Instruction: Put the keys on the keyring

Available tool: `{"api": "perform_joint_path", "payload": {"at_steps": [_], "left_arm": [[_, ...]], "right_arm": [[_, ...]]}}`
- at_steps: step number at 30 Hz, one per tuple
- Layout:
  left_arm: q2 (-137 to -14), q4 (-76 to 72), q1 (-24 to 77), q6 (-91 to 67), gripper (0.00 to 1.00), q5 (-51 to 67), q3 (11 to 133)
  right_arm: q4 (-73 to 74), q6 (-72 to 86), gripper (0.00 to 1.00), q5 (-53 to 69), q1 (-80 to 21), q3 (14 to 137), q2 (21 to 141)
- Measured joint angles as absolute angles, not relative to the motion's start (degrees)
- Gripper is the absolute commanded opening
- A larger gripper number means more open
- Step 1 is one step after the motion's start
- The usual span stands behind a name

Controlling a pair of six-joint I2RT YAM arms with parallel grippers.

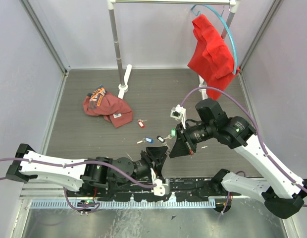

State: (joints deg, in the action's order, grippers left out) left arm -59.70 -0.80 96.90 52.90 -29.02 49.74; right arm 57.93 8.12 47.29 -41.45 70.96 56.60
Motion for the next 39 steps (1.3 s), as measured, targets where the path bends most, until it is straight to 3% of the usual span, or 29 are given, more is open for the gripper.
{"api": "perform_joint_path", "payload": {"at_steps": [11,19,25,29,39], "left_arm": [[-60.4,0.8,96.9,54.0,0.36,-29.0,49.9],[-60.4,0.9,96.9,54.7,0.29,-29.0,49.9],[-60.5,0.9,96.9,55.3,0.19,-29.1,50.0],[-60.5,1.1,96.9,55.5,0.01,-29.3,50.0],[-60.5,0.3,96.9,54.4,0.0,-29.7,50.0]], "right_arm": [[58.0,8.1,0.01,47.7,-41.5,70.9,56.6],[58.0,8.1,0.01,47.7,-41.5,70.9,56.6],[58.4,8.0,0.01,47.9,-41.5,70.8,56.6],[58.4,7.9,0.01,47.9,-41.5,70.8,56.6],[57.4,9.4,0.35,43.4,-41.5,71.3,54.7]]}}
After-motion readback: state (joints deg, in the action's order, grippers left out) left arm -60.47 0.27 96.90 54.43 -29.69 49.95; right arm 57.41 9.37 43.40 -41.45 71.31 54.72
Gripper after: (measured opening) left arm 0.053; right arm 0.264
